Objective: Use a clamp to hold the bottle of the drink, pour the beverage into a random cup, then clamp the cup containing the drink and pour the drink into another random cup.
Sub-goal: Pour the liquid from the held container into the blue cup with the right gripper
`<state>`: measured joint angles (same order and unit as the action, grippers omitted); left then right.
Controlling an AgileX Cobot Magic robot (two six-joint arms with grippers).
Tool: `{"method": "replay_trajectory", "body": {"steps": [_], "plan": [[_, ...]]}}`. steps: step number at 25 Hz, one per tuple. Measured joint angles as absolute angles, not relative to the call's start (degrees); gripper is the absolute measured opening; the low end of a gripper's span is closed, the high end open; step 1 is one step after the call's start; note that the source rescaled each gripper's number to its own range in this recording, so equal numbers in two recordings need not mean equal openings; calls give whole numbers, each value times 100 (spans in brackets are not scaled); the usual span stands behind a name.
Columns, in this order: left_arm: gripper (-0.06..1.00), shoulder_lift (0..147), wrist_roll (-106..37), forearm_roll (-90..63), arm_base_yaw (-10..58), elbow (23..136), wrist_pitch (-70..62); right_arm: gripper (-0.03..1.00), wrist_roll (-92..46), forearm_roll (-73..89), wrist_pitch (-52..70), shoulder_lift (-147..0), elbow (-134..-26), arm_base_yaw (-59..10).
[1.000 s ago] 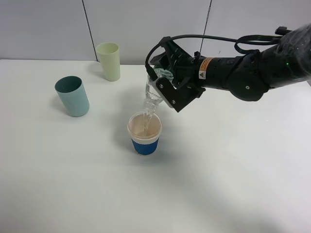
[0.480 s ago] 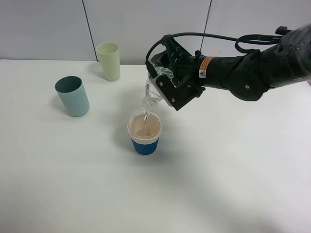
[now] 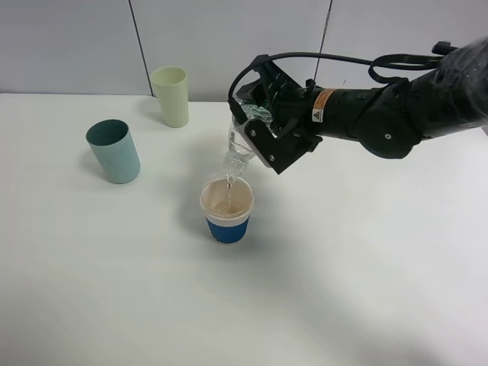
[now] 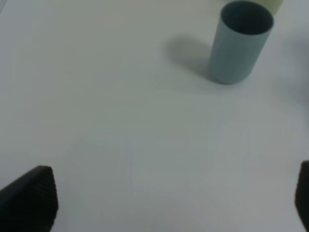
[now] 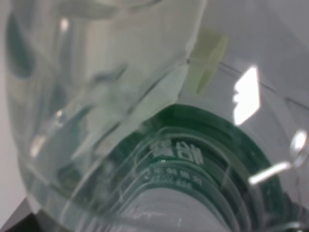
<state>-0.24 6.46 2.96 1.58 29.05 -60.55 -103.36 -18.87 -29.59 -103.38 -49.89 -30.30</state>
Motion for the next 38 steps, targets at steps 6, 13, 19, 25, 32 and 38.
{"method": "replay_trajectory", "body": {"steps": [6, 13, 19, 25, 32, 38], "plan": [[100, -24, 646, 296, 158, 2905, -6055, 0, -10665, -1664, -2970, -10338, -4995, -3030], [100, -24, 646, 296, 158, 2905, -6055, 0, -10848, -1507, -3016, -10338, -4995, -3030], [100, -24, 646, 296, 158, 2905, -6055, 0, -10868, -1457, -3036, -10338, -4995, -3030], [100, -24, 646, 296, 158, 2905, -6055, 0, -10929, -1462, -3259, -10338, -4995, -3030], [100, -24, 646, 296, 158, 2905, -6055, 0, -11212, -1467, -3314, -10338, -4995, -3030], [100, -24, 646, 296, 158, 2905, -6055, 0, -11305, -1513, -3327, -10338, -4995, -3100]]}}
